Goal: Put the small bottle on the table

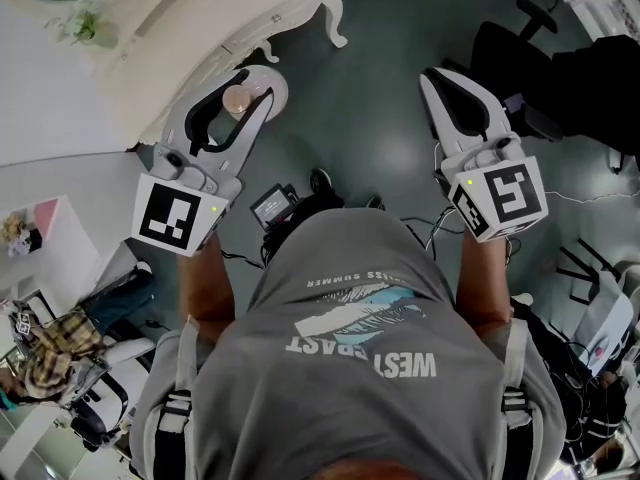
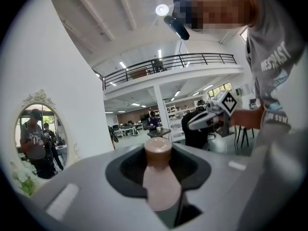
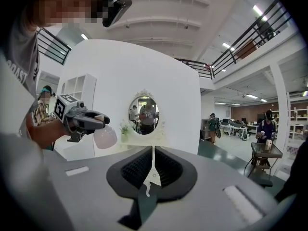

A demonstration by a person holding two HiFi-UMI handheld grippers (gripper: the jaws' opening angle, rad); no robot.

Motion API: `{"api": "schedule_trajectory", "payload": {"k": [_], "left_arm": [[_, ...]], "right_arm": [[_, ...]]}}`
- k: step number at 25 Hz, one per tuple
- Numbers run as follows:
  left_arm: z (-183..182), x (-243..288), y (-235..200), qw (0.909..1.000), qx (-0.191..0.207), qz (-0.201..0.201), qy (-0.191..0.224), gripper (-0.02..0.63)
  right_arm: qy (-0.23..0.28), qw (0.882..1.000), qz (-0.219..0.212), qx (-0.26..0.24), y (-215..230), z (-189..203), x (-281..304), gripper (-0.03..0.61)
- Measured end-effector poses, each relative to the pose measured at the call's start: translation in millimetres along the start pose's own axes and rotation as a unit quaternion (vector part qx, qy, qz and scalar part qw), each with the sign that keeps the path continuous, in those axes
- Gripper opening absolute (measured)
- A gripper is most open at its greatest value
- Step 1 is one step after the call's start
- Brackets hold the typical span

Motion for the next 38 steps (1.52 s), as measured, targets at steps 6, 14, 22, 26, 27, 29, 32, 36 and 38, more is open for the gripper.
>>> {"api": "schedule_trajectory", "payload": {"k": [6, 14, 22, 26, 27, 29, 32, 36, 38], "left_arm": [[12.4, 2.4, -41.7, 0.9997, 0.005, 0.021, 0.011, 0.126], [25.2, 7.8, -87.8, 0.9992, 0.002, 0.033, 0.022, 0.126], [32.7, 26.6, -103.6, 0.9997, -0.005, 0.020, 0.010, 0.126], [34.9, 44.8, -115.0, 0.9999, -0.012, 0.001, 0.001, 0.126], [34.8, 49.1, -117.8, 0.9999, -0.015, -0.003, -0.002, 0.126], [34.0, 56.8, -124.2, 0.9996, -0.019, -0.015, -0.010, 0.126], [34.0, 70.4, -134.7, 0.9988, -0.021, -0.039, -0.021, 0.126], [35.8, 94.6, -144.0, 0.9973, -0.035, -0.058, -0.028, 0.126], [35.1, 106.1, -146.2, 0.9965, -0.039, -0.066, -0.033, 0.126]], "right_arm": [[-0.002, 1.000, 0.023, 0.000, -12.4, -9.6, 32.8, 0.017], [-0.009, 0.999, 0.037, -0.004, -21.5, -22.3, 73.4, 0.015], [-0.015, 1.000, 0.024, -0.008, 3.6, -22.5, 100.0, 0.015], [-0.014, 1.000, 0.008, -0.009, 27.5, -23.8, 123.0, 0.015], [-0.014, 1.000, 0.004, -0.009, 33.8, -24.8, 129.0, 0.015], [-0.012, 1.000, -0.008, -0.009, 46.9, -27.2, 143.4, 0.015], [-0.011, 0.999, -0.033, -0.013, 65.1, -32.3, 167.2, 0.015], [-0.017, 0.998, -0.057, -0.019, 91.1, -34.8, 192.8, 0.015], [-0.019, 0.997, -0.066, -0.021, 105.0, -35.6, 202.8, 0.015]]}}
Point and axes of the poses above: the fingertips, and each gripper's own axes: x forward along the fingers, y to its right, z out of its underside, the point moved 6 cm from there along -x, backward along the fingers, and after that the axes turned 1 degree about x, right-handed, at the moved point
